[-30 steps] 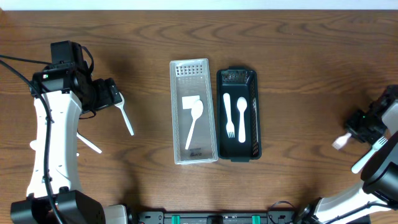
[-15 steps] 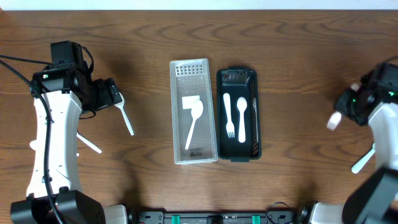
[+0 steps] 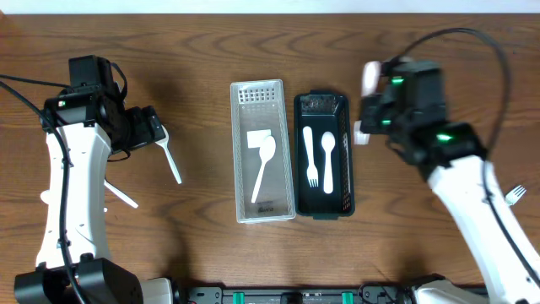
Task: Pack container
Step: 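Place the spoon into the black basket and release, then move the right gripper to a white fork and grasp it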
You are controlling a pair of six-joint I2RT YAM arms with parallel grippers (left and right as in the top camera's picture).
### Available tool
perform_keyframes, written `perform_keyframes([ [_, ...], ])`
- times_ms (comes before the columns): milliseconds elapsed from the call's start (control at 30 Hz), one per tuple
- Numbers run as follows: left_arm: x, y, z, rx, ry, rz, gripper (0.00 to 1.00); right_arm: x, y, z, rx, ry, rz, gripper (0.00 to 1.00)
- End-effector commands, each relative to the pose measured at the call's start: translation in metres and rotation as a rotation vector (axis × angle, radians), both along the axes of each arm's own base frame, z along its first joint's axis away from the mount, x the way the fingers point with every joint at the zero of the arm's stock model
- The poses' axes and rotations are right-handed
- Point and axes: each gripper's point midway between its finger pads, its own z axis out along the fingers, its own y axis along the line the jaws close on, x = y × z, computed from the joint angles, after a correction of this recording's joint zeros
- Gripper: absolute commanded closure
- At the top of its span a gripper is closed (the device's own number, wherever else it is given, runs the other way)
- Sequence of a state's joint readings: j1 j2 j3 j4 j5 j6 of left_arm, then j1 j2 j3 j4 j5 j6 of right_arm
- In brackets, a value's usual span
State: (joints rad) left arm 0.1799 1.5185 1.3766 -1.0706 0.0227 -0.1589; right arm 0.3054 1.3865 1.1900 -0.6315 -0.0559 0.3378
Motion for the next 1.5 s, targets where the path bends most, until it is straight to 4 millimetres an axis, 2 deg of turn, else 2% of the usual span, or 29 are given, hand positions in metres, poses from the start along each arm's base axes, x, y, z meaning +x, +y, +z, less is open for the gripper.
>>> perform_keyframes([
  [0,-0.001,0.003,0.001,0.010,0.000,-0.002,0.02,-0.003,0.036,-0.034,-0.022,0.084,0.027,0.99],
  [167,-0.001,0.003,0.001,0.011,0.001,-0.002,0.02,-0.011,0.063,-0.100,-0.116,0.227,0.064,0.95],
  [233,-0.001,0.003,0.001,0.010,0.001,-0.002,0.02,-0.014,0.067,-0.118,-0.139,0.268,0.077,0.82],
  [300,-0.001,0.003,0.001,0.010,0.001,-0.002,0.02,-0.015,0.068,-0.128,-0.151,0.290,0.081,0.75],
  [400,-0.001,0.003,0.001,0.011,0.001,-0.002,0.02,-0.009,0.067,-0.117,-0.142,0.260,0.081,0.63],
  [467,-0.001,0.003,0.001,0.011,0.001,-0.002,0.02,0.001,0.064,-0.093,-0.137,0.205,0.087,0.55],
  [533,-0.001,0.003,0.001,0.011,0.001,-0.002,0.02,0.011,0.053,-0.058,-0.145,0.132,0.067,0.53],
  [600,-0.001,0.003,0.001,0.010,0.001,-0.002,0.02,0.020,0.024,-0.018,-0.158,0.062,-0.034,0.54],
  [633,-0.001,0.003,0.001,0.011,0.001,-0.002,0.02,0.023,0.003,0.000,-0.164,0.033,-0.111,0.53],
  [667,-0.001,0.003,0.001,0.011,0.001,-0.002,0.02,0.022,-0.027,0.022,-0.166,0.002,-0.215,0.52],
  [733,-0.001,0.003,0.001,0.011,0.001,-0.002,0.02,0.016,-0.067,0.042,-0.159,-0.018,-0.347,0.51],
  [800,-0.001,0.003,0.001,0.010,0.001,-0.002,0.02,0.000,-0.120,0.055,-0.139,-0.009,-0.516,0.51],
  [833,-0.001,0.003,0.001,0.011,0.001,-0.002,0.02,-0.011,-0.146,0.057,-0.129,0.010,-0.601,0.48],
  [867,-0.001,0.003,0.001,0.010,0.001,-0.002,0.02,-0.021,-0.168,0.056,-0.124,0.034,-0.675,0.40],
  [933,-0.001,0.003,0.001,0.010,0.001,-0.002,0.02,-0.047,-0.215,0.049,-0.116,0.106,-0.837,0.36],
  [1033,-0.001,0.003,0.001,0.010,0.000,-0.002,0.02,-0.081,-0.271,0.030,-0.113,0.219,-0.999,0.34],
  [1133,-0.001,0.003,0.001,0.010,0.000,-0.002,0.02,-0.104,-0.310,0.006,-0.094,0.312,-1.110,0.30],
  [1267,-0.001,0.003,0.001,0.011,0.000,-0.002,0.02,-0.125,-0.344,-0.033,-0.045,0.423,-1.195,0.27],
  [1467,-0.001,0.003,0.001,0.010,0.000,-0.002,0.02,-0.141,-0.369,-0.099,-0.039,0.586,-1.168,0.27],
])
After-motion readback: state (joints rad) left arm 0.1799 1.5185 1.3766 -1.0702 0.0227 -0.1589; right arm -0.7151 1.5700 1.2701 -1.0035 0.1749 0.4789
